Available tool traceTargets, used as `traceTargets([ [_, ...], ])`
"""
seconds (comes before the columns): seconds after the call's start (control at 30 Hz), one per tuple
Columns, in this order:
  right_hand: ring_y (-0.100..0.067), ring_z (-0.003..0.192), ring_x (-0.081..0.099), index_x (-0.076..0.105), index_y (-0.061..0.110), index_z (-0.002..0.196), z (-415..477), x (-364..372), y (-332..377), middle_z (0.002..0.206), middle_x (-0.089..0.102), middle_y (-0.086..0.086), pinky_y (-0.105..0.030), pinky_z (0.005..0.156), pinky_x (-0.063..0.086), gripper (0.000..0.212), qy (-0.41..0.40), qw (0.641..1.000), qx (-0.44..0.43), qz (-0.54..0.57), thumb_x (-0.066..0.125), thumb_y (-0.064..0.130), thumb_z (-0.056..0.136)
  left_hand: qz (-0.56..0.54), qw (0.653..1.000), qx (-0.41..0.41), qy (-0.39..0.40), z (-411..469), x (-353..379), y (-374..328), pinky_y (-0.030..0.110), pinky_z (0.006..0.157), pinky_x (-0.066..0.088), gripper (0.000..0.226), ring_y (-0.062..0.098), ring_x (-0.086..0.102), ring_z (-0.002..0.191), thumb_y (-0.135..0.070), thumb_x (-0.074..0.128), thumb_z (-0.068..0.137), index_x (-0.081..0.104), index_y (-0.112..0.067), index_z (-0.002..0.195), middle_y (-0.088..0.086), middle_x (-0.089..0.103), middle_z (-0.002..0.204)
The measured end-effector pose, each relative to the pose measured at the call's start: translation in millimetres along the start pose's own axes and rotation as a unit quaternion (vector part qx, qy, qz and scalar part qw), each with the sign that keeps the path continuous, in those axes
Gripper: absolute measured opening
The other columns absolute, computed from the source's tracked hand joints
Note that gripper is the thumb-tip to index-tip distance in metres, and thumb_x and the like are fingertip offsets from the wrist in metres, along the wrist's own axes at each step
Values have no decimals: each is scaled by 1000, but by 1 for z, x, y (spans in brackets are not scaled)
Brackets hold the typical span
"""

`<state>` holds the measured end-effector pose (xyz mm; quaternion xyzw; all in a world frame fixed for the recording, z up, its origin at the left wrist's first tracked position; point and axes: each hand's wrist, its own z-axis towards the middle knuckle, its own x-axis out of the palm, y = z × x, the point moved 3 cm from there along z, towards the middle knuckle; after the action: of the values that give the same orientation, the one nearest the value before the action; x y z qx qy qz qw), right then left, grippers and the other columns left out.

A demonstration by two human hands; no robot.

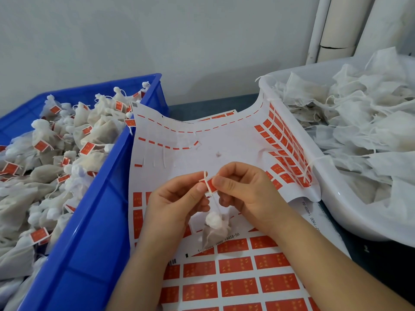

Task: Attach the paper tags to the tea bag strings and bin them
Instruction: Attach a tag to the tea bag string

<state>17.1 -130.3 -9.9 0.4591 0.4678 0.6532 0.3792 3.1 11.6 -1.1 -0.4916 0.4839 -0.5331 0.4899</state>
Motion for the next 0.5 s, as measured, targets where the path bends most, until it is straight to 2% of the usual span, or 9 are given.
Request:
traceTargets([
  [0.2,-11,57,54,70,29,72,-1,0,1,65,65,7,-25,59,50,11,-10,1000,-11,-12,69,38,64,-2,1000,-2,20,0,0,1,19,58,53,20,13,65,61,-36,63,62,75,-29,76,0,69,69],
  [0.5,-9,59,57,69,31,71,-1,2,1,69,67,6,-22,59,49,11,-9,999,-18,-40,70,38,63,11,1000,1,18,0,1,1,19,59,53,20,14,67,66,-38,64,61,75,-33,77,-3,71,73],
])
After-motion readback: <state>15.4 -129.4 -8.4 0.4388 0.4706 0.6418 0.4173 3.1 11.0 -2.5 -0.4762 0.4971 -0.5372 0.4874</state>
